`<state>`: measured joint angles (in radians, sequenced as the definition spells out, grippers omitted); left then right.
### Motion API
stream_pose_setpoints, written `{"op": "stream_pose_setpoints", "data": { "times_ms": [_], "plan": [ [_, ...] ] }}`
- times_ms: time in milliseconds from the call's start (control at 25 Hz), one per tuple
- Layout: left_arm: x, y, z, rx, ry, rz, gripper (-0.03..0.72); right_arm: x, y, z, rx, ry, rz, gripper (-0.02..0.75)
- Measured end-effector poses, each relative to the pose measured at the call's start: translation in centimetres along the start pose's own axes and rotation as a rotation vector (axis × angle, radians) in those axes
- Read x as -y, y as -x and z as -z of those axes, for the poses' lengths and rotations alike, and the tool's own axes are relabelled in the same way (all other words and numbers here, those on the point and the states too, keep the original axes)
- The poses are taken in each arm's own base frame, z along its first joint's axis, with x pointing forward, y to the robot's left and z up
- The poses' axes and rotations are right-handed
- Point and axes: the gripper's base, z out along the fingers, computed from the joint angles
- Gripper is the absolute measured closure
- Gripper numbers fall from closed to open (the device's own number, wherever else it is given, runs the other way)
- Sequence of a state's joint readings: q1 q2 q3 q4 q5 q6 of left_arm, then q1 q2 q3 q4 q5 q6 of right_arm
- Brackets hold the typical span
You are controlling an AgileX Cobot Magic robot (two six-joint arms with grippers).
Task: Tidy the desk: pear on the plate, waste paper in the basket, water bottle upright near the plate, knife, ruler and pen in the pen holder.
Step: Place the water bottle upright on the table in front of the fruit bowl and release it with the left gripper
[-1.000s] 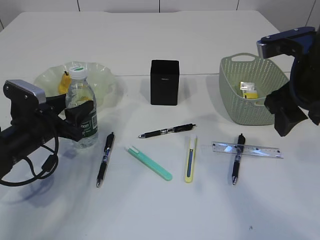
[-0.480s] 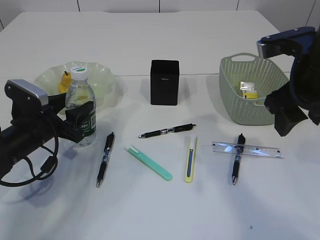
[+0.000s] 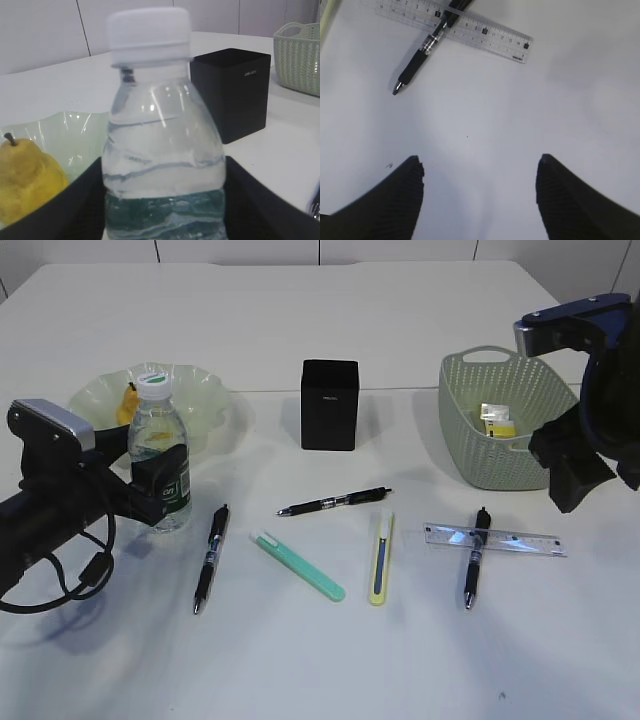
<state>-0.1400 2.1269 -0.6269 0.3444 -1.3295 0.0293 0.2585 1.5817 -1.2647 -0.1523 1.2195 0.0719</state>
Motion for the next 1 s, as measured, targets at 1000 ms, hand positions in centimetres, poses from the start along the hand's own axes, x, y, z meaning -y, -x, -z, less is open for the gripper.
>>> {"op": "stream_pose_setpoints", "data": {
  "times_ms": [1000],
  "plan": [
    [-0.2,6.5,1.2,0.04,-0.011,-0.111,0.16,0.0,0.0,0.0,0.0,0.0,0.0,0.217]
  ]
}}
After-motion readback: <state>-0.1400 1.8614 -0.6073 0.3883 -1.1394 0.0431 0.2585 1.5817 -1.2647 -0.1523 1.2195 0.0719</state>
